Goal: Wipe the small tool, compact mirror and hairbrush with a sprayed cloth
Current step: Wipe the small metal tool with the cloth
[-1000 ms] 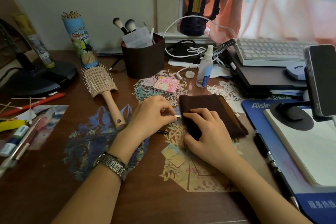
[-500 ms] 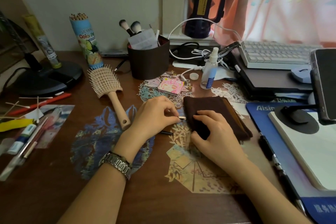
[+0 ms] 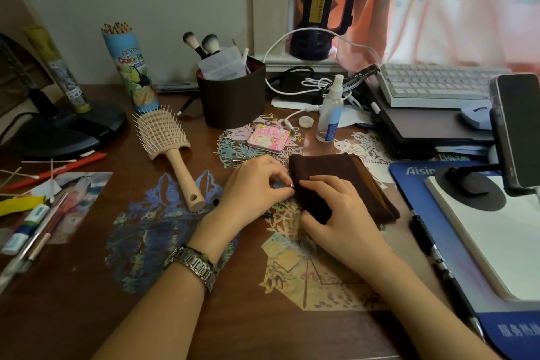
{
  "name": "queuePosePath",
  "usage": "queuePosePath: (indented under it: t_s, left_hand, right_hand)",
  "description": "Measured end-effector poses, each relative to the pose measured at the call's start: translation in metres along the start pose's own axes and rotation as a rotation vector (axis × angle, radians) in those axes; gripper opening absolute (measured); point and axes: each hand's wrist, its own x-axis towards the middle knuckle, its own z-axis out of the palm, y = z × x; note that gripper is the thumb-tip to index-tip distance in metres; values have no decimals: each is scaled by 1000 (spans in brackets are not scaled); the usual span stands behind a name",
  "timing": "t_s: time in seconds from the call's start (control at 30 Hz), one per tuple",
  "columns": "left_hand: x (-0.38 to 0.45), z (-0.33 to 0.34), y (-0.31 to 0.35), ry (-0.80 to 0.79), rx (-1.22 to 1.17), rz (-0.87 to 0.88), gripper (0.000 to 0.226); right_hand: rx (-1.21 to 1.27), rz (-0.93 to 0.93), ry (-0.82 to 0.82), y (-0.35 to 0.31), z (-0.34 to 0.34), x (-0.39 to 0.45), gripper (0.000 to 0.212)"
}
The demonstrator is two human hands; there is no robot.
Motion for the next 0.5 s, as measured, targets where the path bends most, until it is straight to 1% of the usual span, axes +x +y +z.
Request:
queuePosePath:
  t_s: [0.1,0.27,0.5]
  left_hand:
    - [0,1,0,4,-12,7,15]
    - [0,3,0,18,16,28,9]
    - [-1,-3,3,16,96,28,7]
  right_hand:
    - [-50,-27,-19,0,1,-1,52]
    - [-132,-45,-7,2,2,-1,50]
    - [-99,-2,-28,4,0,0,50]
